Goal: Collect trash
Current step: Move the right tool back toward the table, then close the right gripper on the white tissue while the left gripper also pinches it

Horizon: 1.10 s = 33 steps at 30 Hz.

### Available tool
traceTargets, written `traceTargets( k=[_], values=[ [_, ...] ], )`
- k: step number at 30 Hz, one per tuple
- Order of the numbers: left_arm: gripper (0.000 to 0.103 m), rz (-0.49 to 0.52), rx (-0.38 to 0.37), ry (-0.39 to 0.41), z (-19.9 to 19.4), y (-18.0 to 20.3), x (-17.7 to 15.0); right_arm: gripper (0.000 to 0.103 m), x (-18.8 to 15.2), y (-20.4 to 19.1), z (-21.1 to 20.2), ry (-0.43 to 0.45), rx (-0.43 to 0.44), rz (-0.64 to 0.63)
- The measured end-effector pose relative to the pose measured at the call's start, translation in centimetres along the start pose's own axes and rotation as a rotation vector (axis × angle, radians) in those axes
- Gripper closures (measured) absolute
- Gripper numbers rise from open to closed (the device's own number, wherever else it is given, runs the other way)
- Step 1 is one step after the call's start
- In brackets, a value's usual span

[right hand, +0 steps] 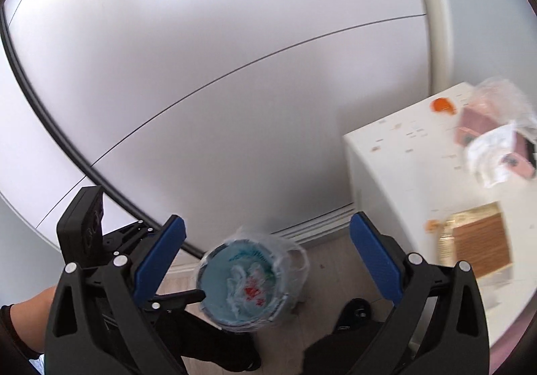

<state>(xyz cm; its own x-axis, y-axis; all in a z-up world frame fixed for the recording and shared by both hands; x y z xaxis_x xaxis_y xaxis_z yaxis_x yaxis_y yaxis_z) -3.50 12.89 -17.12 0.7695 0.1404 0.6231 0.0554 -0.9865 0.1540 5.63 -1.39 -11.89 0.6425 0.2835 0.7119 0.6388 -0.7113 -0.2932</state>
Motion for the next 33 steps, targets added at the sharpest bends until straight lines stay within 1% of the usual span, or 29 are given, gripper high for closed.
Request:
traceTargets(
  k=[4,12,17,20,25,33],
  values=[
    [0.006,0.057,-0.046,0.022,0.6,2.7,3.1,0.007,0.3,4.0,-3.1,0.035,-0.066,0.038],
    [0.006,0.167,-0.121,0.037,2.7,7.8,8.5,0.007,1.0,11.1,-8.0,0.104,-0.149,0.11],
    [0.006,0.205,-0.164,0.04,4.2,9.7,11.3,0.007,1.7,15.4,-9.5,0.099,-0.183,0.121],
    [0.006,0.216,-0.201,0.035,5.7,11.0,13.2,0.007,2.1,17.7,-9.5,0.092,-0.177,0.118],
    [0.006,0.252,-0.245,0.027,8.6,12.6,15.8,0.007,2.8,19.9,-8.2,0.074,-0.142,0.094],
    [0.006,0.283,-0.285,-0.005,14.0,13.4,19.7,0.007,5.0,23.0,-4.1,0.003,-0.072,0.068]
  ],
)
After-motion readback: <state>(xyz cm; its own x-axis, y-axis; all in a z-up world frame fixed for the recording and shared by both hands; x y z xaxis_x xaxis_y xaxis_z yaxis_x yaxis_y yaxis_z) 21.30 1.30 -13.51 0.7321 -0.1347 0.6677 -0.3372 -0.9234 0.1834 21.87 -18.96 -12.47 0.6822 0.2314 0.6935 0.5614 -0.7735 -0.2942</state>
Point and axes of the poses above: each gripper's, at about its wrist camera, not at the fingertips, and z roughly the way its jaws point, y to its right, x to its top, the point moved 4 cm from there along z, roughly the way its jaws point, and after that the axes turned 1 degree about -y, right-handed, at the moved point
